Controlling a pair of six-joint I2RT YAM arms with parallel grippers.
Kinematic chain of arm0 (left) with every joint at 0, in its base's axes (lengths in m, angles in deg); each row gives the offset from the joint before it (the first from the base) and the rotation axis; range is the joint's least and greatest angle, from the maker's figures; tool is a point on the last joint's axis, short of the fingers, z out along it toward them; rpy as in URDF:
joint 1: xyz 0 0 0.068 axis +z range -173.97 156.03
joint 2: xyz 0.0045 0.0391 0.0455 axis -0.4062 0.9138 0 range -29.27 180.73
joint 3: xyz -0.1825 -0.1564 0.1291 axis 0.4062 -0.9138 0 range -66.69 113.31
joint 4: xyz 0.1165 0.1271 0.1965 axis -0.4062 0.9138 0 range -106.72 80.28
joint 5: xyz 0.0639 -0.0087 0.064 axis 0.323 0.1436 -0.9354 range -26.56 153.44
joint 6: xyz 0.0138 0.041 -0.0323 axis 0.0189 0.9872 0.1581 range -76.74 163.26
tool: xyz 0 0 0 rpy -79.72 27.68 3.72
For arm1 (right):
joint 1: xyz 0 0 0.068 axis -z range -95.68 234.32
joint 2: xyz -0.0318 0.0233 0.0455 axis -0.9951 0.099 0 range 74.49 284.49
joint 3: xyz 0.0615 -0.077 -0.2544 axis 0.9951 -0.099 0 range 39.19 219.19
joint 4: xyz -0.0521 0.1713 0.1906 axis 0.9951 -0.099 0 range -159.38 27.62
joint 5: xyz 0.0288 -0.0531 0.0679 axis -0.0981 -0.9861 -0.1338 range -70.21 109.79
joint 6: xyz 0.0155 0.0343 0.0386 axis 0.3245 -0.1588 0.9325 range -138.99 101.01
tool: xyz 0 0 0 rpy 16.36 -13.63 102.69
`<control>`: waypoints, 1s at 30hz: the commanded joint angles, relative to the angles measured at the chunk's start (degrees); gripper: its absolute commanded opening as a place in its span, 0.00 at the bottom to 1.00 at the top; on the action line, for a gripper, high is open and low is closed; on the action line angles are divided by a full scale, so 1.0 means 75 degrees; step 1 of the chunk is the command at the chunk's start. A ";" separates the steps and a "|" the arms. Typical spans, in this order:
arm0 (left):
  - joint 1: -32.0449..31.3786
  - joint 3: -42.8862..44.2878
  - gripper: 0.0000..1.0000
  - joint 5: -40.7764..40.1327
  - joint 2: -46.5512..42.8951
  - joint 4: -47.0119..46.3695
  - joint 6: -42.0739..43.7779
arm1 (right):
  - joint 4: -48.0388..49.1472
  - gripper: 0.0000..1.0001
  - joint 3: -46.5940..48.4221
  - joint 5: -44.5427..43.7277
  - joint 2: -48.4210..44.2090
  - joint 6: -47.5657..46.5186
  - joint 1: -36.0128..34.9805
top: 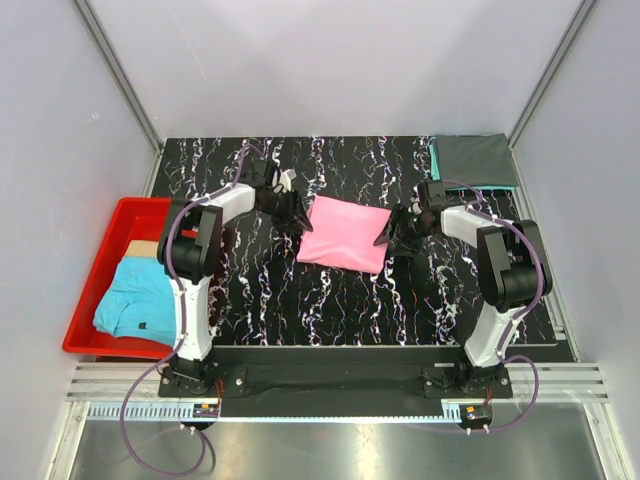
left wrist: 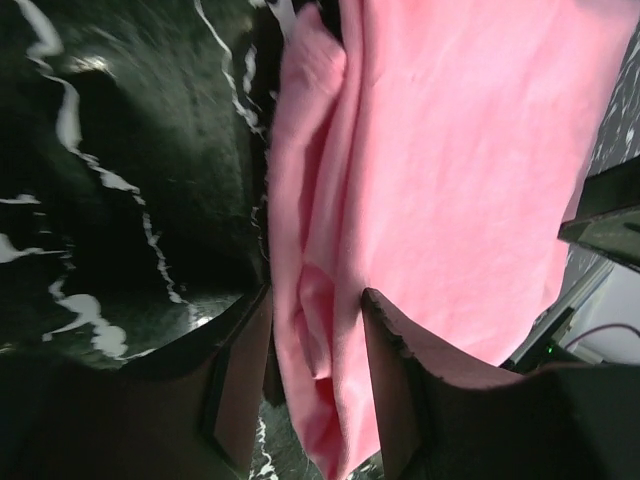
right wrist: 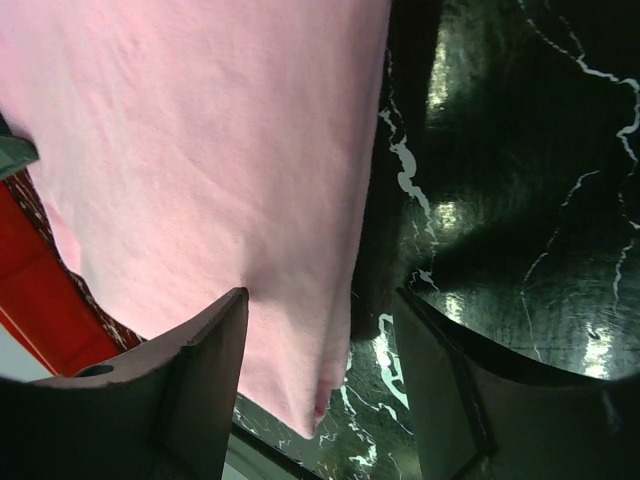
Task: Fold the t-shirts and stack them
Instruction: Fold the tshirt
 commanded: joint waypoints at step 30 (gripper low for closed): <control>-0.0724 -0.2211 0.00 -0.2229 -0.2432 -0.0646 -0.1116 | 0.1663 0.14 -0.0746 0.0255 -0.0651 0.0336 -0.0115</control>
